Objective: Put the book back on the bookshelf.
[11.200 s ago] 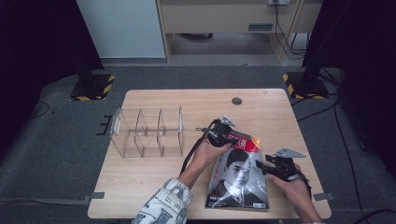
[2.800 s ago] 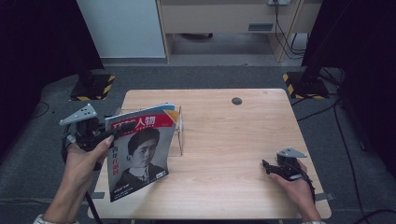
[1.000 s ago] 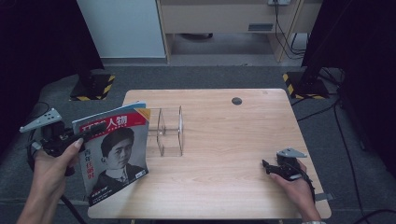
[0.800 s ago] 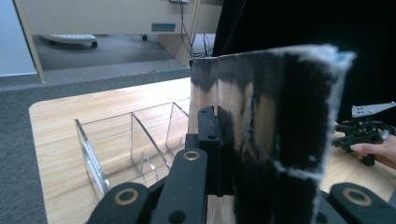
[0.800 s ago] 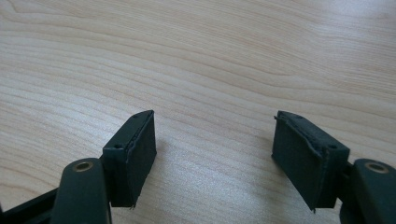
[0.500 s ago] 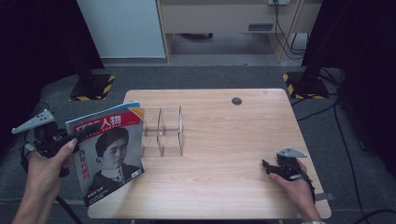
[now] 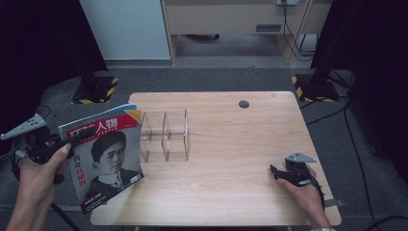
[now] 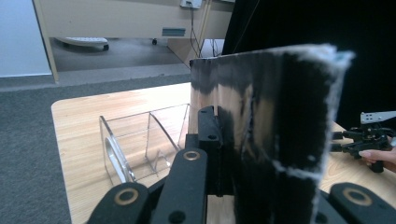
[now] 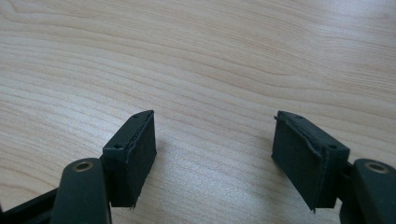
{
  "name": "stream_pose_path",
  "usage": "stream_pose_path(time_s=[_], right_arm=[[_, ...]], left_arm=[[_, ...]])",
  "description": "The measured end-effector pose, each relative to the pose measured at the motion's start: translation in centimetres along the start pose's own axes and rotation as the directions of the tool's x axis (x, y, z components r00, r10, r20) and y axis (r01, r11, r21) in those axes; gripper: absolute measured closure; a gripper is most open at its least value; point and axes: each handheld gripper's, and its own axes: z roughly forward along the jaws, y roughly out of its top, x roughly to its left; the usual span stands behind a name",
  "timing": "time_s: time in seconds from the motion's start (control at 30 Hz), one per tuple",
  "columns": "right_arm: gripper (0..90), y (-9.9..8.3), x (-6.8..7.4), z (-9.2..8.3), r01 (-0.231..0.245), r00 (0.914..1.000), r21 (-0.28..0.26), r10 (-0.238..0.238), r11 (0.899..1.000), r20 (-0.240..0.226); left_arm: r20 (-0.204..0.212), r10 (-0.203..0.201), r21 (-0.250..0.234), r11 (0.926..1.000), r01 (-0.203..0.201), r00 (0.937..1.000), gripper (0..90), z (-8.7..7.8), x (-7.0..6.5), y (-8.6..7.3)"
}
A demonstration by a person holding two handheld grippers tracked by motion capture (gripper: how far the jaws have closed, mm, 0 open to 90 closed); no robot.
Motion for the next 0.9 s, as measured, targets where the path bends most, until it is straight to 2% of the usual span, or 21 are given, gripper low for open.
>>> stream_pose_path(time_s=[0.37,0.9], right_arm=[[30.3,0.0,0.0,0.0,0.000,1.0000,0.000,0.000,1.000,0.000],[30.3,0.0,0.0,0.0,0.003,1.0000,0.001,-0.003,1.000,-0.002]], left_arm=[[-0.036,-0.017,-0.001,0.9999,0.017,0.9992,86.5,0.2,1.1,0.1],[-0.077,-0.034,-0.004,0.9994,0.034,0.9964,86.5,1.9,2.4,0.8]])
